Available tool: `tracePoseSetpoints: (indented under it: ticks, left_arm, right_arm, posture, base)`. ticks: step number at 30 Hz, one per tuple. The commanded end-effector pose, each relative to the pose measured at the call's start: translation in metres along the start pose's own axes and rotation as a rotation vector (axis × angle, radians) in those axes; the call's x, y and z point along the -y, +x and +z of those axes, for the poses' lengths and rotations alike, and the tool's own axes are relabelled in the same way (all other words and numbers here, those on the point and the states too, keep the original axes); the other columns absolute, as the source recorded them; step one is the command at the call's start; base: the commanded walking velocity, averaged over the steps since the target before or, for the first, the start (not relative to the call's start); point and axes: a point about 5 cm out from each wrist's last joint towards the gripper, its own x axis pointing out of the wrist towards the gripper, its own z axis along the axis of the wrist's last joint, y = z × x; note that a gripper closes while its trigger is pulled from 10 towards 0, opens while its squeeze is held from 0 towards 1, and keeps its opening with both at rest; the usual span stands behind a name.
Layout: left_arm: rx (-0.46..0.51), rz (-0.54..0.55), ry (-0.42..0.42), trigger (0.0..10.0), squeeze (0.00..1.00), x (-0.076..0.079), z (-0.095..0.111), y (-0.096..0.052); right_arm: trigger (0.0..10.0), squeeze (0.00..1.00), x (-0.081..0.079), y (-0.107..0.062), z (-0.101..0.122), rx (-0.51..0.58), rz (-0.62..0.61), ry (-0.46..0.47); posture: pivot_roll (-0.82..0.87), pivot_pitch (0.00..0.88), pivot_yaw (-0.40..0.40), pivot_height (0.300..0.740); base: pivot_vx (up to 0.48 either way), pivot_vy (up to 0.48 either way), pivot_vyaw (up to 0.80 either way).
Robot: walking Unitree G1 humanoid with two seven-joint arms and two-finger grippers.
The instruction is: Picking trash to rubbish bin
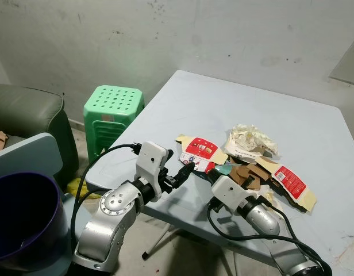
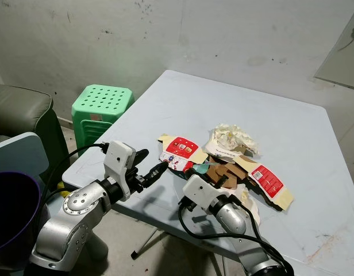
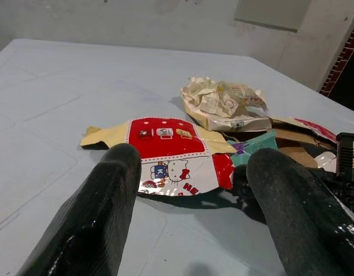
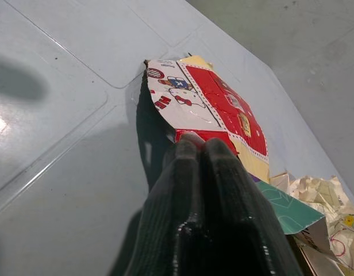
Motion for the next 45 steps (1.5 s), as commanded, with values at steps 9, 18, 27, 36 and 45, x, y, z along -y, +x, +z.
tracePoseSetpoints:
  ticks: [9, 18, 27, 36, 45]
  left_arm:
    - [-0.001, -0.016, 0.035, 10.0, 0.00, 0.005, -0.002, 0.002]
    - [-0.021, 0.120, 0.063, 10.0, 0.00, -0.012, -0.012, 0.003]
    - [-0.001, 0.286, 0.010, 10.0, 0.00, -0.032, -0.014, 0.005]
    - [0.049, 0.344, -0.039, 10.0, 0.00, -0.046, -0.009, 0.011]
    - [0.054, 0.370, -0.079, 10.0, 0.00, -0.054, -0.010, 0.013]
  right_arm:
    - [10.0, 1.00, 0.005, -0.008, -0.009, -0.012, 0.042, 0.329]
    - [10.0, 1.00, 0.028, -0.019, 0.003, 0.133, -0.191, 0.715]
    - [10.0, 0.43, 0.031, -0.035, 0.008, 0.194, -0.347, 0.814]
    - [10.0, 0.00, 0.015, -0.034, 0.018, 0.205, -0.360, 0.867]
    - [10.0, 0.00, 0.018, -0.036, 0.016, 0.166, -0.410, 0.835]
  posture:
    - [-0.01, 0.000, -0.103, 0.740]
    - [-0.02, 0.000, -0.094, 0.740]
    - [-0.05, 0.000, -0.067, 0.740]
    - [-0.06, 0.000, -0.056, 0.740]
    - [-0.06, 0.000, -0.051, 0.740]
  base:
    - [0.000, 0.000, 0.00]
    - [0.000, 0.000, 0.00]
    - [0.000, 0.000, 0.00]
    - [0.000, 0.000, 0.00]
    - [0.000, 0.122, 0.00]
